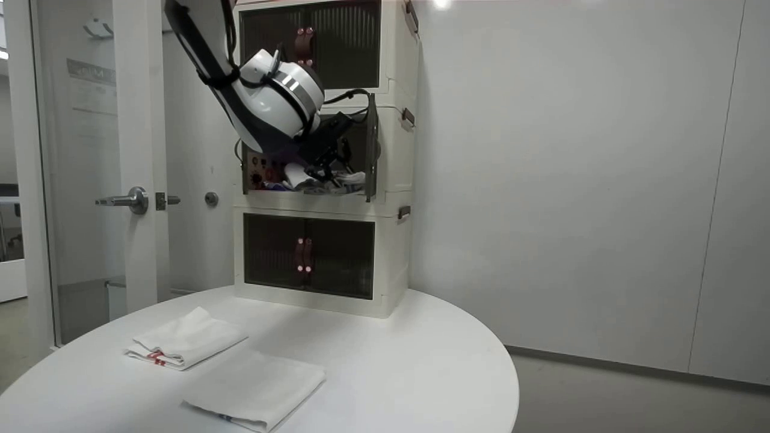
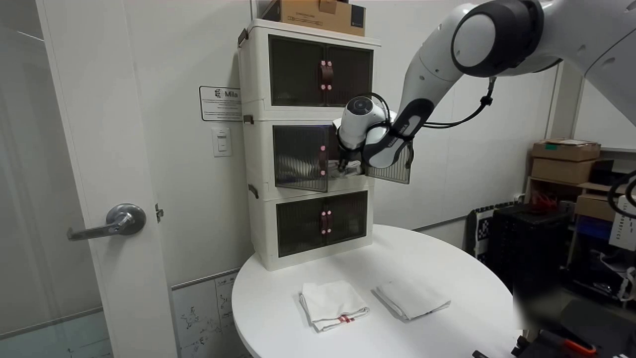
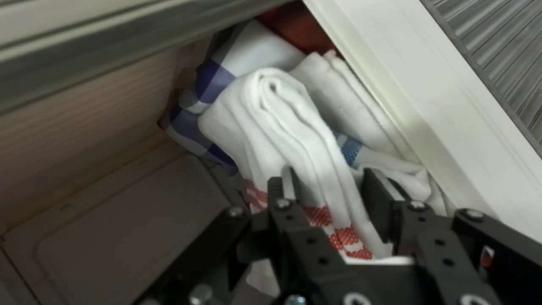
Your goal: Remove the towel from the middle drawer
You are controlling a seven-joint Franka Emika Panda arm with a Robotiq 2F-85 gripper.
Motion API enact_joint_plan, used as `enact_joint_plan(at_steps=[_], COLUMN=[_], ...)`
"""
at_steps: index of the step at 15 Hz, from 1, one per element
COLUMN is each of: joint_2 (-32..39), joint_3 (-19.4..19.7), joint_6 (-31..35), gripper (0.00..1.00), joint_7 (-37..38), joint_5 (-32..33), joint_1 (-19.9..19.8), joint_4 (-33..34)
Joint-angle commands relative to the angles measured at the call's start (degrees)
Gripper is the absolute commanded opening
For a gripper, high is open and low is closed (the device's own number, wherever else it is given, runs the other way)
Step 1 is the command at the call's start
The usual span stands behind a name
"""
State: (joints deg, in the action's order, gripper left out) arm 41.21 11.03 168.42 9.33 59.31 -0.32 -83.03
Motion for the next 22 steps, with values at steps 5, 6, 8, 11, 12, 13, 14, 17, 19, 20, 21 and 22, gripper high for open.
enact_joint_plan(at_steps=[5,6,8,11,12,13,14,17,19,20,21,22], joint_2=[0.9,0.2,-1.1,-2.3,-2.4,-2.5,-2.4,-2.1,-2.1,-2.2,-2.2,-2.3], joint_3=[0.3,0.7,1.3,2.2,2.2,2.2,2.1,1.7,1.6,1.6,1.6,1.6], joint_6=[1.1,0.9,0.5,0.1,0.0,0.0,0.2,0.5,0.5,0.5,0.4,0.5], gripper=[0.06,0.07,0.07,0.39,0.40,0.46,0.53,0.23,0.16,0.06,0.04,0.01], joint_7=[-1.2,-0.5,0.5,1.6,1.5,1.5,1.3,0.6,0.4,0.4,0.4,0.4], joint_5=[0.7,1.0,1.3,1.4,1.2,1.1,1.0,0.9,0.8,0.8,0.7,0.7], joint_1=[-0.2,0.1,0.6,1.3,1.3,1.3,1.2,1.0,1.0,1.0,1.0,1.0], joint_4=[3.0,2.4,1.4,0.6,0.5,0.5,0.5,0.7,0.6,0.5,0.4,0.2])
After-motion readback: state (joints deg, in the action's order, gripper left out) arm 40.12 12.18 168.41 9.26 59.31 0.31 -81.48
